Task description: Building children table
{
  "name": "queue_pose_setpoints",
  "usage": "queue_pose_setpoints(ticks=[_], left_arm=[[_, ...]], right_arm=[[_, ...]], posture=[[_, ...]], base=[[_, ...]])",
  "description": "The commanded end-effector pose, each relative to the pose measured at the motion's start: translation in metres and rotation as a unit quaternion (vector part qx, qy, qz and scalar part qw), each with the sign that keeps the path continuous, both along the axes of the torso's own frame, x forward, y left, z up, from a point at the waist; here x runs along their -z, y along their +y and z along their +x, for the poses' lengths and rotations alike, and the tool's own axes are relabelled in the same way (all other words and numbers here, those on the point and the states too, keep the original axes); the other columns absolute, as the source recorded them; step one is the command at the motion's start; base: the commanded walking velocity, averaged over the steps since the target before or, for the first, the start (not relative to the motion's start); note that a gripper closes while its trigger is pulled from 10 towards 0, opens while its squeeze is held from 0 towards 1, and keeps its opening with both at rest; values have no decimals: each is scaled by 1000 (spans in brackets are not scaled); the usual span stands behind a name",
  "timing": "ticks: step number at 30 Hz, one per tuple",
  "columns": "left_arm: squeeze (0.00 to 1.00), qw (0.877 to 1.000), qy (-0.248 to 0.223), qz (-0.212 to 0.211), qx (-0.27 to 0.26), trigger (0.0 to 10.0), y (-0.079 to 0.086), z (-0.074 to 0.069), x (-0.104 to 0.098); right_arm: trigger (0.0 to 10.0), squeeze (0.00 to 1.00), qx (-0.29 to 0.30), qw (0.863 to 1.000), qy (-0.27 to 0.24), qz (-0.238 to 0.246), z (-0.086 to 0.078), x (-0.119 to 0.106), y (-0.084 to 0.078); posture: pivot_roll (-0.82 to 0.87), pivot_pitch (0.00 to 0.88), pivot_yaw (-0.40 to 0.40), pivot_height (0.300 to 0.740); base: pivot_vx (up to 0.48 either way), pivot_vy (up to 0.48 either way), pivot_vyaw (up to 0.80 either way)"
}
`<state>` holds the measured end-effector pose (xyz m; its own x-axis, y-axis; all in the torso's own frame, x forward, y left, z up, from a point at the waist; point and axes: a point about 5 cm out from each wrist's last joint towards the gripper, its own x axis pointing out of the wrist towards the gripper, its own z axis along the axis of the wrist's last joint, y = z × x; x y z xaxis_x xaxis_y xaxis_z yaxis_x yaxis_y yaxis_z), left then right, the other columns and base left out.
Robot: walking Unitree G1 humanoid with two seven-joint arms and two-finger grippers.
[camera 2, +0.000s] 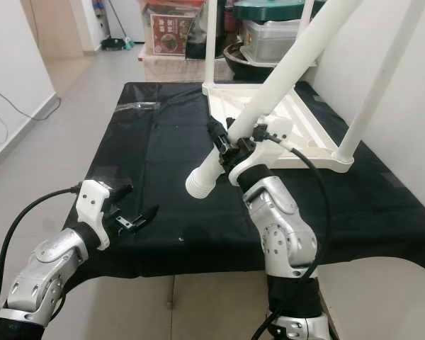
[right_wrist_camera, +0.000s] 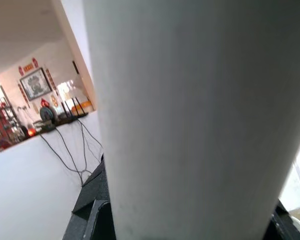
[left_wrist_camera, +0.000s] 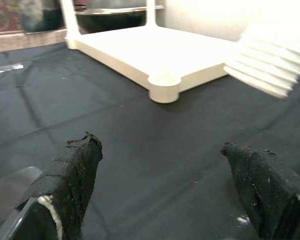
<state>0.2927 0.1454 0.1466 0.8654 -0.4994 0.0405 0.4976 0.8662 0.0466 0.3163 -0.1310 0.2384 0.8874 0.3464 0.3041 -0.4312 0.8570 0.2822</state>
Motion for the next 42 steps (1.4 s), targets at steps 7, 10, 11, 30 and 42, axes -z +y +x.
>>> queue_pose_setpoints(ticks=[7,10,11,30,42], left_arm=[[0,1000,-4,-10,-6,10000,-3,-1,-1],[0,1000,-5,-11,-8,10000,-2,0,-3],[0,1000,-5,-11,-8,10000,-2,0,-3],[0,1000,-7,-14,-4,10000,-5,0,-3],[0,1000,-8,-14,7,10000,-10,-3,-2]], right_arm=[[0,0,16,1000,0,1,0,2,-2],[0,0,20,1000,0,1,0,2,-3],[0,0,19,1000,-1,2,1,2,-2],[0,0,22,1000,-12,-6,2,-1,2],[0,0,31,1000,-6,-2,1,4,-1]], posture=[[113,0,-52,740],[116,0,-53,740],[116,0,-53,740],[114,0,-55,740],[117,0,-48,740]], base=[[0,0,408],[0,0,0],[0,0,0],[208,0,0],[268,0,73]])
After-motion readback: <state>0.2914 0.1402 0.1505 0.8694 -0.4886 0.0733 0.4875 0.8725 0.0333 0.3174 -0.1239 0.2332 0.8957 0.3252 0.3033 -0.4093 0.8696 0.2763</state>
